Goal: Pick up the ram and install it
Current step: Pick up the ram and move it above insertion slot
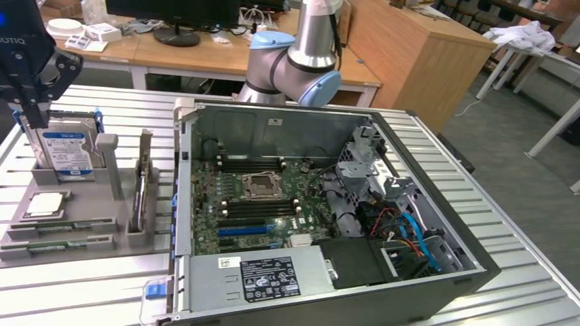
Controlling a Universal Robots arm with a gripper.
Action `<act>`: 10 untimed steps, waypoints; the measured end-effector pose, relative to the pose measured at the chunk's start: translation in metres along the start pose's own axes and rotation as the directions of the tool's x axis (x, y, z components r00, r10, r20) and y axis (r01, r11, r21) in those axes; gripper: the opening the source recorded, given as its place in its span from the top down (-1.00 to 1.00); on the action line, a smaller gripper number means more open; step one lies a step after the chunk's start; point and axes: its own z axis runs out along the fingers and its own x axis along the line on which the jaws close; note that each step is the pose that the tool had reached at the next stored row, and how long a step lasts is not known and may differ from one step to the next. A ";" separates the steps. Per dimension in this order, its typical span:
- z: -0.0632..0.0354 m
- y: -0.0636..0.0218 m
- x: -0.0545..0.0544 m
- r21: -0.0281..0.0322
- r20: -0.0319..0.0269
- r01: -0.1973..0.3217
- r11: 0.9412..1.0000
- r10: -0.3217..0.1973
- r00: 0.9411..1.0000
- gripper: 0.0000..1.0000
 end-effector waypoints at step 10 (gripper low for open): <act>0.0004 0.0000 0.000 -0.005 -0.008 0.181 0.983 -0.181 0.983 0.79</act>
